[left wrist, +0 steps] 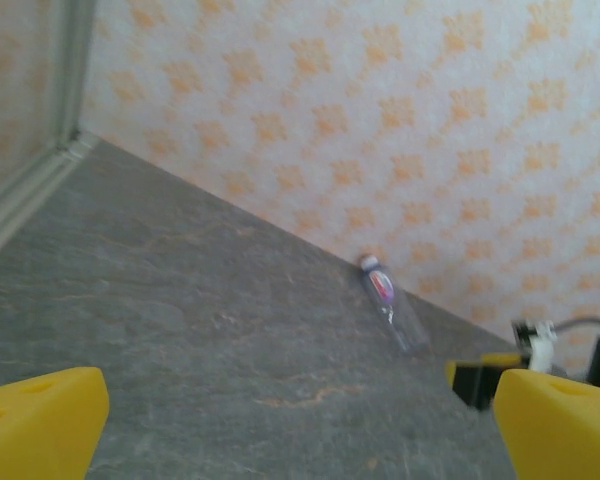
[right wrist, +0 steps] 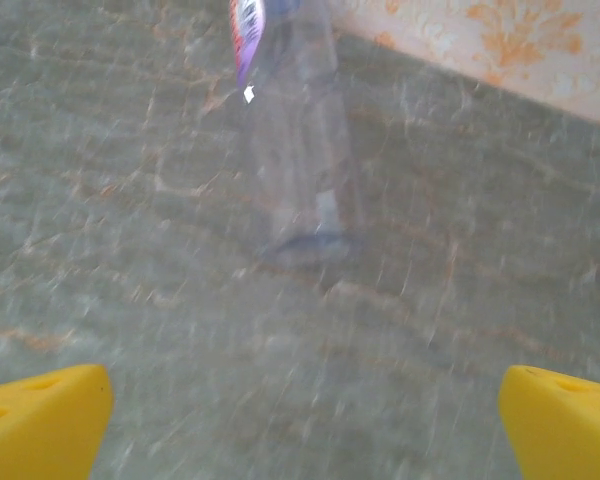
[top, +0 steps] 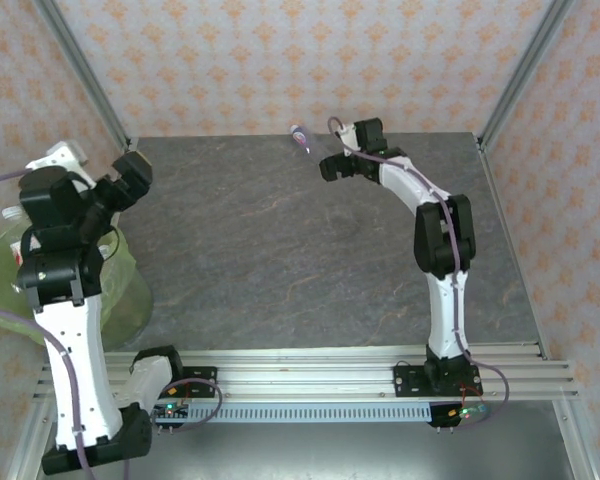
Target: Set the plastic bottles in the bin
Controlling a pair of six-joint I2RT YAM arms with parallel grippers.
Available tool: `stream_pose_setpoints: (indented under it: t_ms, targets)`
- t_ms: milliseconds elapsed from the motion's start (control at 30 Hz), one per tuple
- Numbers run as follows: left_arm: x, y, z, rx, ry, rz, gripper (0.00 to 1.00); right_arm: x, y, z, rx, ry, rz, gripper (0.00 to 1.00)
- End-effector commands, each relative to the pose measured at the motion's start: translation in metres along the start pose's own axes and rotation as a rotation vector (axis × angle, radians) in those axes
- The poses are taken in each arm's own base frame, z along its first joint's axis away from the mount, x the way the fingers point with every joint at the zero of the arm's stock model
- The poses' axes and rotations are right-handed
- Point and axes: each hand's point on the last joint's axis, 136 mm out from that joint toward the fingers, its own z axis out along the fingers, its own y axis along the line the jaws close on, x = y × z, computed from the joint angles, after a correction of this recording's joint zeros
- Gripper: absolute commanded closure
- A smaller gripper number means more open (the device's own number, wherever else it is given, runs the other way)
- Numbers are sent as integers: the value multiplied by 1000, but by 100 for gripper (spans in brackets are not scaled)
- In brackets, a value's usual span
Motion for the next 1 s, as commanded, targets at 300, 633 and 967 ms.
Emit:
stream_pose_setpoints:
  t_ms: [300,633,967]
  targets:
    - [8,-13,63,45,7,-34,0,8,-10,61,-43,81,26,1]
    - [21,0,87,-23,48,-13,0,5,-6,83,-14,31,72,3]
    - [32,14,107,-75,86,19,0,3,6,100,60,14,-6,17]
